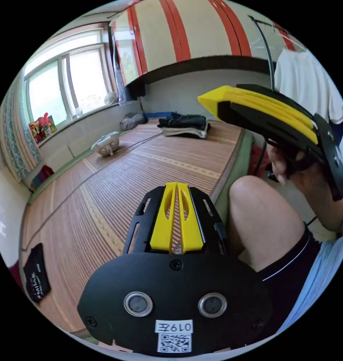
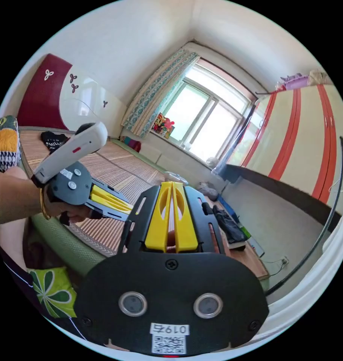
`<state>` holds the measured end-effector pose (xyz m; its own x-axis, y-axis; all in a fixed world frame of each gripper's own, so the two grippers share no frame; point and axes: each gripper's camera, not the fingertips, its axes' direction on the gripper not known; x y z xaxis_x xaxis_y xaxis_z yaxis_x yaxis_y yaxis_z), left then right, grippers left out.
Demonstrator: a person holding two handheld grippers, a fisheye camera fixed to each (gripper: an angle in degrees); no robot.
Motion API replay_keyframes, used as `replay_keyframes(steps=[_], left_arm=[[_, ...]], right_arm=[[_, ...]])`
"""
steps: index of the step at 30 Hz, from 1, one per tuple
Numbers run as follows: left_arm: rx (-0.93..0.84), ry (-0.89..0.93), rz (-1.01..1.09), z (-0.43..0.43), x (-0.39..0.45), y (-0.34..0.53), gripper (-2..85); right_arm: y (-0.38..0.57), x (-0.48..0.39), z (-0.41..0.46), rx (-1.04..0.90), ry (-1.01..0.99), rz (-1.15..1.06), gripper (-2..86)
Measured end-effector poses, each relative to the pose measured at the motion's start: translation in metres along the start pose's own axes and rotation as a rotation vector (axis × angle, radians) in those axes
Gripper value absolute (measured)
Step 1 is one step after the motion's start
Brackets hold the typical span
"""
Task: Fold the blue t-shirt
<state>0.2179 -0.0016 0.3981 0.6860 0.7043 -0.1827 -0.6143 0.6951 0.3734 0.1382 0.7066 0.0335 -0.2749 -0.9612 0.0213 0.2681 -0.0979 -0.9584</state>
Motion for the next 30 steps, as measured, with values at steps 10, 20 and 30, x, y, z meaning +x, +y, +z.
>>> replay_keyframes(steps=[10, 20, 30], left_arm=[[-0.047, -0.391, 0.235, -0.063, 0.068, 0.073, 0.7], [-0.055, -0.358, 0.228, -0.108, 0.093, 0.106, 0.9], [-0.083, -0.353, 0.211, -0.135, 0.090, 0.128, 0.9]], right_arm=[[-0.102, 0.294, -0.064, -0.176, 0.322, 0.239, -1.0], [-0.224, 0.602, -0.145, -0.374, 1.122, 0.176, 0.2], [-0.142, 0.847, -0.029, -0.930, 1.092, 0.320, 6.2]])
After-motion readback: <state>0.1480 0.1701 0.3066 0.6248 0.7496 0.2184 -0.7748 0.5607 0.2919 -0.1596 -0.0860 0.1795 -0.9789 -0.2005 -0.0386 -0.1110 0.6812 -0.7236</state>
